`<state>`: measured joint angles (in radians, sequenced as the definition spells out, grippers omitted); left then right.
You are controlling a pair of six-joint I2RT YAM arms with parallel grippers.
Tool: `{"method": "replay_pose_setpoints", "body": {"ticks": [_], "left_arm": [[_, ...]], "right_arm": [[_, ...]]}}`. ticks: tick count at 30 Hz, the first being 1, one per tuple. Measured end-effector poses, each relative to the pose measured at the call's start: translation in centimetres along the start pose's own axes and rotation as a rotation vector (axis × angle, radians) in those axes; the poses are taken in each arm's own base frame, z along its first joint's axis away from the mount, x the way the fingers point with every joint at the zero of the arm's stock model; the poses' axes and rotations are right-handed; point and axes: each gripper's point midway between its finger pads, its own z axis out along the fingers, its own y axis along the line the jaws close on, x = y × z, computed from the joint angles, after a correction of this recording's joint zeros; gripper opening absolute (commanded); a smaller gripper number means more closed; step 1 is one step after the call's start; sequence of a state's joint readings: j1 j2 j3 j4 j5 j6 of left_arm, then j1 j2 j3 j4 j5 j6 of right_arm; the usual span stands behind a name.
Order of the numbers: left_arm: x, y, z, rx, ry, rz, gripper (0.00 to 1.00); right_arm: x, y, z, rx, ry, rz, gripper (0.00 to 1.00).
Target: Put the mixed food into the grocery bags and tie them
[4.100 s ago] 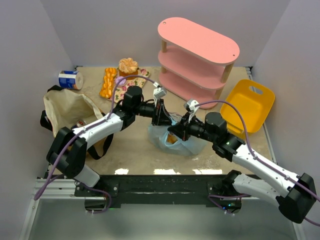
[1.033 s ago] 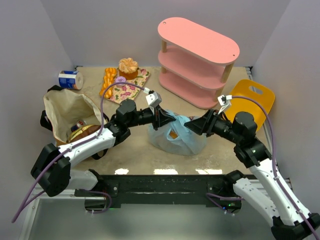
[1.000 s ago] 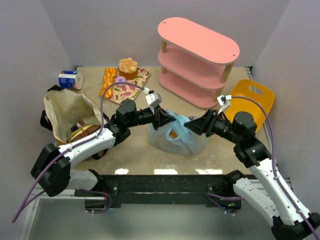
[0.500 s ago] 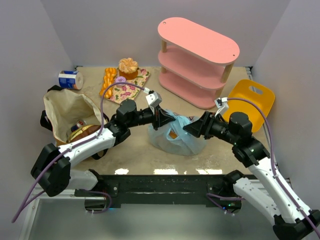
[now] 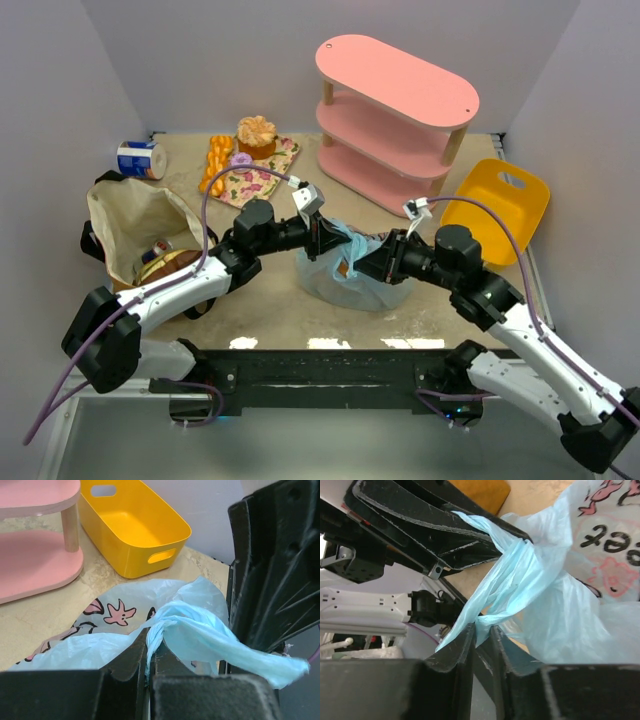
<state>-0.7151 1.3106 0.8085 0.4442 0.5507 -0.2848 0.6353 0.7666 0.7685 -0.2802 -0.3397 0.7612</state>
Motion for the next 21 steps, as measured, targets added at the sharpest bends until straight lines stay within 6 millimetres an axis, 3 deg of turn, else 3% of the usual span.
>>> {"method": "replay_pose_setpoints", "body": {"ticks": [6, 14, 21], "left_arm": [[0.1, 0.1, 0.0, -0.006, 0.004, -0.004, 0.0], [0.1, 0.0, 0.0, -0.005, 0.002, -0.012, 0.0], [0.1, -0.1, 0.0, 0.001, 0.003, -0.02, 0.0]], "right_arm": [[1.1, -0.1, 1.9, 0.008, 0.032, -0.007, 0.0], [1.0, -2.6, 3.3, 0.095, 0.006, -0.029, 0.0], [2.3, -4.3, 5.1, 0.17, 0.031, -0.065, 0.0]]}}
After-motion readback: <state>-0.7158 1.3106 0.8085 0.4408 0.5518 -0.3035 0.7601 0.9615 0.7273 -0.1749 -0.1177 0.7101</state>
